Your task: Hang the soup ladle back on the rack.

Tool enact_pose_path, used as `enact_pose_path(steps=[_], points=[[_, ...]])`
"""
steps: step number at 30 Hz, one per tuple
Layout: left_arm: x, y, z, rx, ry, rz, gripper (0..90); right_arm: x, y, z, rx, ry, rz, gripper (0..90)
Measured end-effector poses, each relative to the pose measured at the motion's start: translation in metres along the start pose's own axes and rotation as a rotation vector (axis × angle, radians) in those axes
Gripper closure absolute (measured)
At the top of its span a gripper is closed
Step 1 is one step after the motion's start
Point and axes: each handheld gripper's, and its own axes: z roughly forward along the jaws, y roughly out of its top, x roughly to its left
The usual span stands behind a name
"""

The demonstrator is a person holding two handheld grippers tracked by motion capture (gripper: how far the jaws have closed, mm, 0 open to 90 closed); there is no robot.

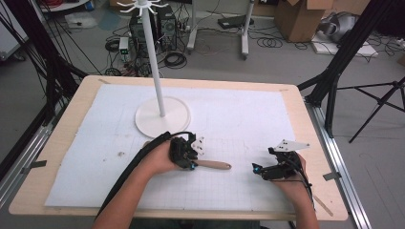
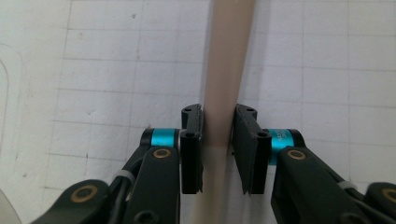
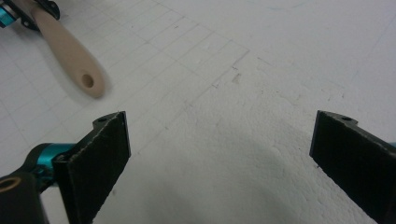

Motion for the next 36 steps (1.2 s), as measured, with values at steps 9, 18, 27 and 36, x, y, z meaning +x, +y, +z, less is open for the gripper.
enact_pose_path(steps=[9, 18, 27, 36], points=[[0.002, -0.002, -0.013, -0.056, -0.022, -0.034, 75.7, -0.001, -0.001, 0.0, 0.0, 0.002, 0.001, 4.2], [0.007, -0.016, -0.058, -0.232, -0.028, -0.081, 75.9, 0.0, -0.001, 0.0, 0.001, 0.007, 0.006, 4.2], [0.003, -0.033, -0.104, -0.337, 0.031, -0.076, 76.1, 0.0, -0.001, 0.002, 0.002, 0.006, 0.0, 4.3], [0.004, -0.046, -0.134, -0.39, 0.097, -0.093, 76.1, 0.001, -0.001, 0.003, 0.004, 0.011, 0.002, 4.2]])
